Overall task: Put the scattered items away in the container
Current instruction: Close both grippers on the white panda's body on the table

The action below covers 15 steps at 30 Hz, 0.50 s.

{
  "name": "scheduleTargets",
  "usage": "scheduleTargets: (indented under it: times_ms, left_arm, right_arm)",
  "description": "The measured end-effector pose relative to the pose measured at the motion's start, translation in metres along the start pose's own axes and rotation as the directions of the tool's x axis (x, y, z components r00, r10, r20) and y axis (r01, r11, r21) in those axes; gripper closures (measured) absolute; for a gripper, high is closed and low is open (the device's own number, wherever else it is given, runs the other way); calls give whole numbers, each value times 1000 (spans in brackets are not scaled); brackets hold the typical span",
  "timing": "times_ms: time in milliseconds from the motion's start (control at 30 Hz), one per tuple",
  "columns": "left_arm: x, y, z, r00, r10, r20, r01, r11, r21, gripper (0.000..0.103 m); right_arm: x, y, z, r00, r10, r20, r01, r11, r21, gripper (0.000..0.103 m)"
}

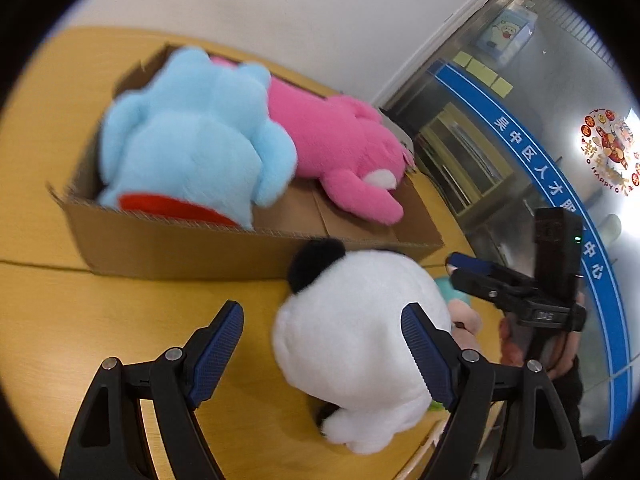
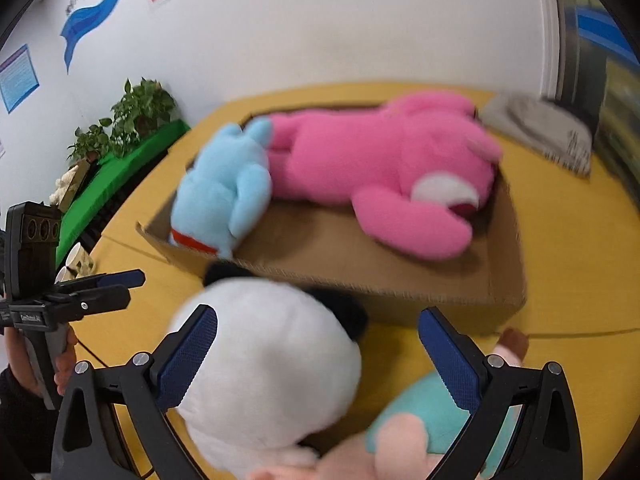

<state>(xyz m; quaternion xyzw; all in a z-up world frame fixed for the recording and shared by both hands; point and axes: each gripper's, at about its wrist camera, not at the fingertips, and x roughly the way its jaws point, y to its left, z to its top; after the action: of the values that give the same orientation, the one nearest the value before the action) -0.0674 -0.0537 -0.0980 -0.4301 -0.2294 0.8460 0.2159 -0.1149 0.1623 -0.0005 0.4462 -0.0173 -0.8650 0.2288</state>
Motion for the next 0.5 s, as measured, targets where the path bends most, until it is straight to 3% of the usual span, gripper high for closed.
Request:
scheduleTargets:
  times_ms: [100, 267, 333, 500]
  left_arm:
    - [22, 4, -8, 998, -55, -42, 54, 998, -21, 22]
    - [37, 13, -15, 986, -160, -53, 157, 986, -55, 22]
    - [35, 13, -18, 984, -168, -59, 166, 985, -43, 22]
    - [18, 14, -26, 982, -178, -67, 178, 984, -3, 22]
  right_arm:
    - [21, -7, -11, 994, 80, -69, -79, 997, 9, 4]
    - [31, 1, -17, 978, 191, -88, -192, 981, 3, 11]
    - [34, 8, -20, 970, 220, -101, -222, 975, -9, 17]
    - [35, 27, -33, 956, 267, -121, -270, 963, -4, 17]
